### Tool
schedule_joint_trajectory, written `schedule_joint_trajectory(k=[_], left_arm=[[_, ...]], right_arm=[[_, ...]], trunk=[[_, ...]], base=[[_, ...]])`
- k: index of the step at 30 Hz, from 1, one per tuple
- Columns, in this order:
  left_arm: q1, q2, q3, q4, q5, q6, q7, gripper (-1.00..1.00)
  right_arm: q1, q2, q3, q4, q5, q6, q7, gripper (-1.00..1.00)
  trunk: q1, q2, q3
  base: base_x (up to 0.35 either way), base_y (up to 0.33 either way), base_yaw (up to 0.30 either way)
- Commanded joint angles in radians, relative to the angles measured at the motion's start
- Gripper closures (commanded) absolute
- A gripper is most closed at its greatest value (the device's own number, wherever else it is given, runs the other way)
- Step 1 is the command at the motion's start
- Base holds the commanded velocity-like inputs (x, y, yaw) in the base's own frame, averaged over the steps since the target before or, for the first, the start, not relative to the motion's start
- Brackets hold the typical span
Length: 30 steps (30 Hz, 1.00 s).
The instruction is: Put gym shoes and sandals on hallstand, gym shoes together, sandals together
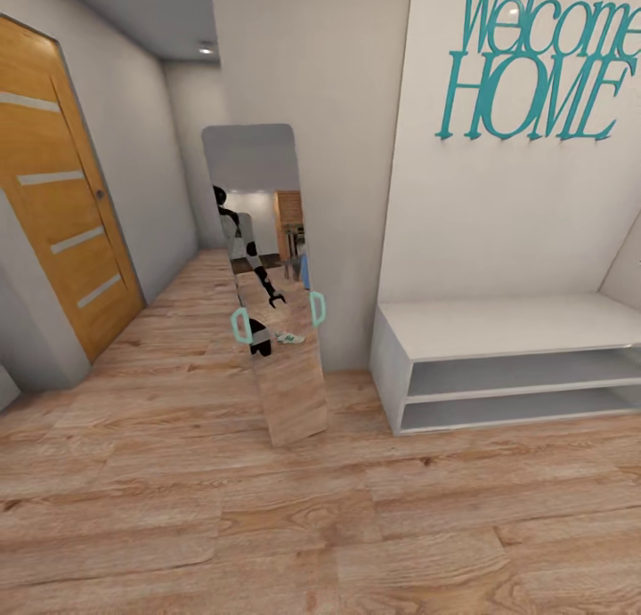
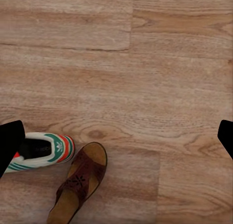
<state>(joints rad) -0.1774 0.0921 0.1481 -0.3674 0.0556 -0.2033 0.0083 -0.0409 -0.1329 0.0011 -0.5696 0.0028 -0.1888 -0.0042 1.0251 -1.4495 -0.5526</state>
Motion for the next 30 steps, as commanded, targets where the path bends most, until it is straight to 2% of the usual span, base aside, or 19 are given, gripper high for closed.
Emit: schedule_joint_trajectory(k=[1, 12, 30], left_arm=[[-0.001, 0.000, -0.001, 0.001, 0.006, -0.003, 0.001, -1.00], [-0.001, 0.000, -0.001, 0.001, 0.006, -0.004, 0.001, -1.00], [-0.001, 0.000, -0.001, 0.001, 0.006, -0.004, 0.001, -1.00]], right_arm=[[0.000, 0.000, 0.000, 0.001, 0.000, -0.003, 0.000, -1.00], [0.000, 0.000, -0.001, 0.001, 0.000, -0.004, 0.000, -1.00], [0.000, 0.001, 0.000, 0.001, 0.000, -0.003, 0.000, -1.00]], trunk=[[0.000, 0.000, -0.001], [0.000, 0.000, -0.001], [0.000, 0.000, -0.001]], base=[[-0.028, 0.020, 0.000], [-0.009, 0.006, 0.031], [0.000, 0.000, 0.248]])
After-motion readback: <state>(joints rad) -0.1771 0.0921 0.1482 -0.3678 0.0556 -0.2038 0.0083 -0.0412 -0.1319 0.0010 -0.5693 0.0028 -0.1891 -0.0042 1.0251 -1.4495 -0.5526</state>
